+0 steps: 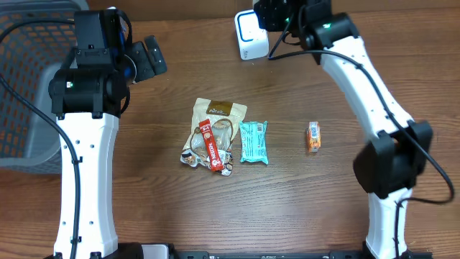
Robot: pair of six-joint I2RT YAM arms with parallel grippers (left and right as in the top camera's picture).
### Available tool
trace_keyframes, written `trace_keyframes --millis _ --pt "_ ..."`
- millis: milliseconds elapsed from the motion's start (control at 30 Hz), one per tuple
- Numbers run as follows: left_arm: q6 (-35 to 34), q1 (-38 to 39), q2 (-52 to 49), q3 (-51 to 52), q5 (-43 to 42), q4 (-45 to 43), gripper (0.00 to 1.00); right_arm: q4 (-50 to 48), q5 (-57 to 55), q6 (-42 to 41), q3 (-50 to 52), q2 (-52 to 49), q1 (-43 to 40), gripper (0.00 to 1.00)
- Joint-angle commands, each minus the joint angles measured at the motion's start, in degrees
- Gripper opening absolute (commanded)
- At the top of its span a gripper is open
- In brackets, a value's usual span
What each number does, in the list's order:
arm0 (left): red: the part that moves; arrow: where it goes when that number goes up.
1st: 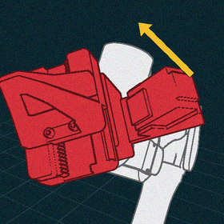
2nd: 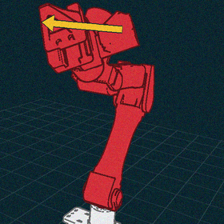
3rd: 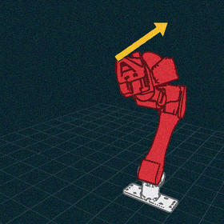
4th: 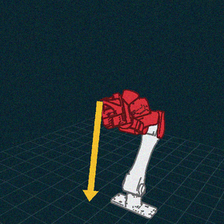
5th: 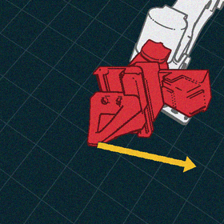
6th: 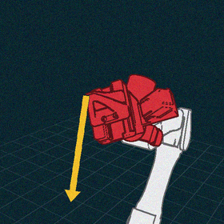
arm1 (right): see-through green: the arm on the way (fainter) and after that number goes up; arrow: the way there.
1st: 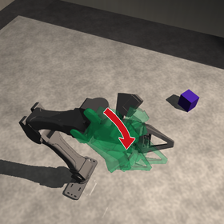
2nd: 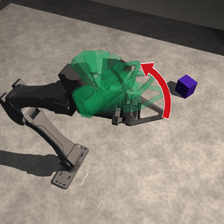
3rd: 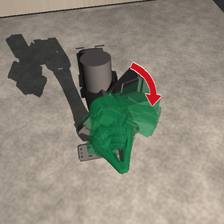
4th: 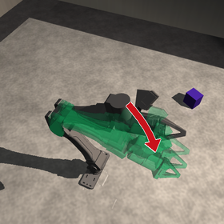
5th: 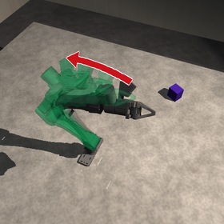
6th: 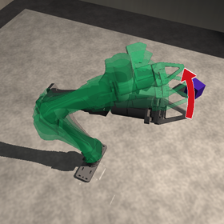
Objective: Scan the item barcode
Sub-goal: 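Carry the jar up to the white barcode scanner, then hold the jar label in front of the scanner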
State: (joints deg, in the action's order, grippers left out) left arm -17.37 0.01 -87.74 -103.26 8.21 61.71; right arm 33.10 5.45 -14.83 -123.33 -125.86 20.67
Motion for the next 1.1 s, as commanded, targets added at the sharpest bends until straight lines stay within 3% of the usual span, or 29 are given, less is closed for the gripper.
trace_keyframes --millis 0,167,467,1067 --pt "1.1 0.0 0.9 -0.9 0.1 -0.2 1.0 -4.5 -0.9 1.9 -0.8 -3.8 0.2 0.04" --pt "1.1 0.0 0.9 -0.9 0.1 -0.2 1.0 -13.1 -0.9 5.9 -0.8 -9.7 0.2 0.04" --pt "1.1 0.0 0.9 -0.9 0.1 -0.2 1.0 -30.1 -0.9 6.1 -0.8 -15.3 0.2 0.04" --pt "1.1 0.0 0.9 -0.9 0.1 -0.2 1.0 -34.9 -0.9 6.1 -0.8 -20.0 0.2 0.04"
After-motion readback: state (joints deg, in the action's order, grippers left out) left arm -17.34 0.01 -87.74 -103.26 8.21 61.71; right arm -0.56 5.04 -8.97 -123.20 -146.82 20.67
